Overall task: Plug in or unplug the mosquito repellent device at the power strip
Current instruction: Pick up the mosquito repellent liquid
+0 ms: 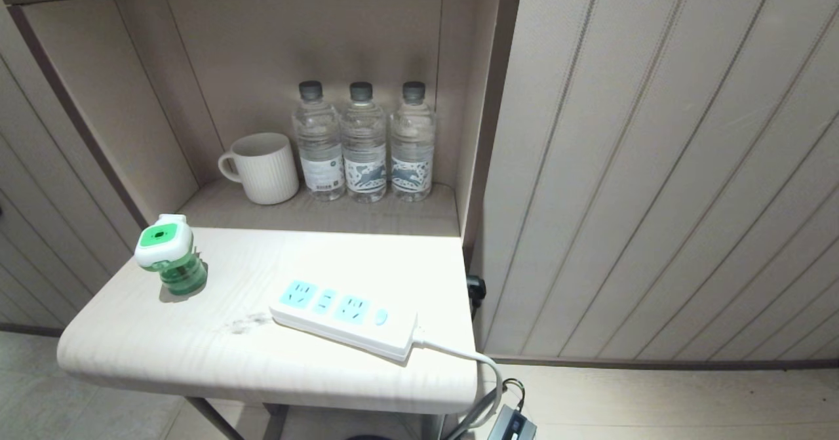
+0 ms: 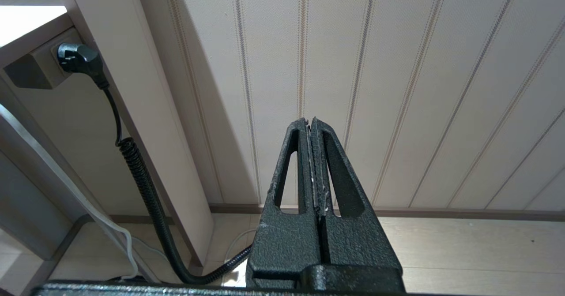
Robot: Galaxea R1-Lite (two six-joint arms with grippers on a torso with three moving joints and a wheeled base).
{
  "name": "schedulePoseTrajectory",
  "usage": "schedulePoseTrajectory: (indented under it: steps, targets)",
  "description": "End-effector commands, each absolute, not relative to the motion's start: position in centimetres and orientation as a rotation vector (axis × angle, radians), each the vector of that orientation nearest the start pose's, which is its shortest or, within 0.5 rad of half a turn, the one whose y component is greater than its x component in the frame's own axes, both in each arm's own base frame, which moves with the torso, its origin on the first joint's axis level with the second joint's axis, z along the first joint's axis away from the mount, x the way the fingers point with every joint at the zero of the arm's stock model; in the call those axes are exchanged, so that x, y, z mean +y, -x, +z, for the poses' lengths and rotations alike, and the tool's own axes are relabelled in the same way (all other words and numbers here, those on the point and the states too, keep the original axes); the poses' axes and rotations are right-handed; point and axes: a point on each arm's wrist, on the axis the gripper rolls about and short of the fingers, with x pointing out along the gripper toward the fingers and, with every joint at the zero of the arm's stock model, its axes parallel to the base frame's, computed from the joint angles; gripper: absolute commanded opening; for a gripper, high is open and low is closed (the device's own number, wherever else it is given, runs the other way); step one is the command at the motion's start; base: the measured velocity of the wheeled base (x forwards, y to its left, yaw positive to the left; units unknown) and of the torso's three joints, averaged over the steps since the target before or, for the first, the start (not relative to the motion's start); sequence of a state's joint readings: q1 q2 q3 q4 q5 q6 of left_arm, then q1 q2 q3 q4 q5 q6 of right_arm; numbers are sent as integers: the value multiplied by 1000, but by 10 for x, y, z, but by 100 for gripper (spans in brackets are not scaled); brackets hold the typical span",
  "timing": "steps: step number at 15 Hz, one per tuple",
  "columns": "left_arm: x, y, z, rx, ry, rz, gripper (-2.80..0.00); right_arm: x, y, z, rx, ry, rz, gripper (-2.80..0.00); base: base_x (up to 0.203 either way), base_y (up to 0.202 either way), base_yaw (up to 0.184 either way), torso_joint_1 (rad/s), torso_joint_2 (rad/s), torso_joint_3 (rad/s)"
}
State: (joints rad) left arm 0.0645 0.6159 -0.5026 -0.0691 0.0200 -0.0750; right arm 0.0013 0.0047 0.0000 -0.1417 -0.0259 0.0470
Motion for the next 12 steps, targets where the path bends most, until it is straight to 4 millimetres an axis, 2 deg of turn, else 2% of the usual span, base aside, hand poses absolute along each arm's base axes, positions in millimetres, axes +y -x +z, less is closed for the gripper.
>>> schedulePoseTrajectory:
  steps: [1,5,7,10,11,12]
  targets:
    - [3,-60,220,131,111,67,-280,-1,23,90,-139,-48,-20,-280,0,0,0,0,0,0]
    - [-10,-74,215,210,200,-48,-280,-1,23,90,-139,-49,-20,-280,0,0,0,0,0,0]
    - [-29,-82,213,220,226,-65,-280,-1,23,90,-139,-48,-20,-280,0,0,0,0,0,0]
    - [-53,-86,210,163,222,113,-280,-1,23,90,-138,-48,-21,-280,0,0,0,0,0,0]
    - [-60,-90,206,168,220,151,0,-1,23,90,-139,-48,-21,-280,0,0,0,0,0,0]
    - [-63,-94,204,175,217,163,0,-1,23,90,-139,-48,-21,-280,0,0,0,0,0,0]
